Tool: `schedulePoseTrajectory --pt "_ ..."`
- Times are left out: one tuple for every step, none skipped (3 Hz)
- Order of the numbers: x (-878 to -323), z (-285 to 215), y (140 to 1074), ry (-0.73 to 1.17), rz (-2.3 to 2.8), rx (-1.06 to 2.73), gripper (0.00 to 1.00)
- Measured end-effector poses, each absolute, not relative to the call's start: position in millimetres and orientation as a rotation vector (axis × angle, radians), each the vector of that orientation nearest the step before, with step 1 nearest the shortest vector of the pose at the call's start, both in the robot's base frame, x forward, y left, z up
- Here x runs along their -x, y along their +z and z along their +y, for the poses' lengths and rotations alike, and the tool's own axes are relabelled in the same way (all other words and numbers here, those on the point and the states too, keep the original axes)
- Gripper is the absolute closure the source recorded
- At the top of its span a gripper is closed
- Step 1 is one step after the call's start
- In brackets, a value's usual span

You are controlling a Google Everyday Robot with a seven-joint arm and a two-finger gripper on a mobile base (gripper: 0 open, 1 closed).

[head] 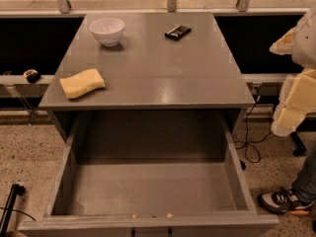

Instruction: Close top drawer

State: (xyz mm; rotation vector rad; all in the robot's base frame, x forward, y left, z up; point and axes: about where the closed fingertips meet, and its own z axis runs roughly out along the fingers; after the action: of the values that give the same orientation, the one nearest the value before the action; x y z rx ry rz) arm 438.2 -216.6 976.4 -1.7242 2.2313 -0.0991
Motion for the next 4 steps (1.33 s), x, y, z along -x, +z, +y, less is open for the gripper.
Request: schedulePoseTrajectory --pt "-437.6 -216.3 973.8 -0.093 2.234 1.724 0.0" --pt "-427.7 -210.6 931.4 0.013 2.285 1.721 0.0" --pt "-399.8 -180.4 889.9 0.153 2.311 1.638 0.0" --pt "-369.5 -160.9 852.7 0.242 2.267 1.559 0.0"
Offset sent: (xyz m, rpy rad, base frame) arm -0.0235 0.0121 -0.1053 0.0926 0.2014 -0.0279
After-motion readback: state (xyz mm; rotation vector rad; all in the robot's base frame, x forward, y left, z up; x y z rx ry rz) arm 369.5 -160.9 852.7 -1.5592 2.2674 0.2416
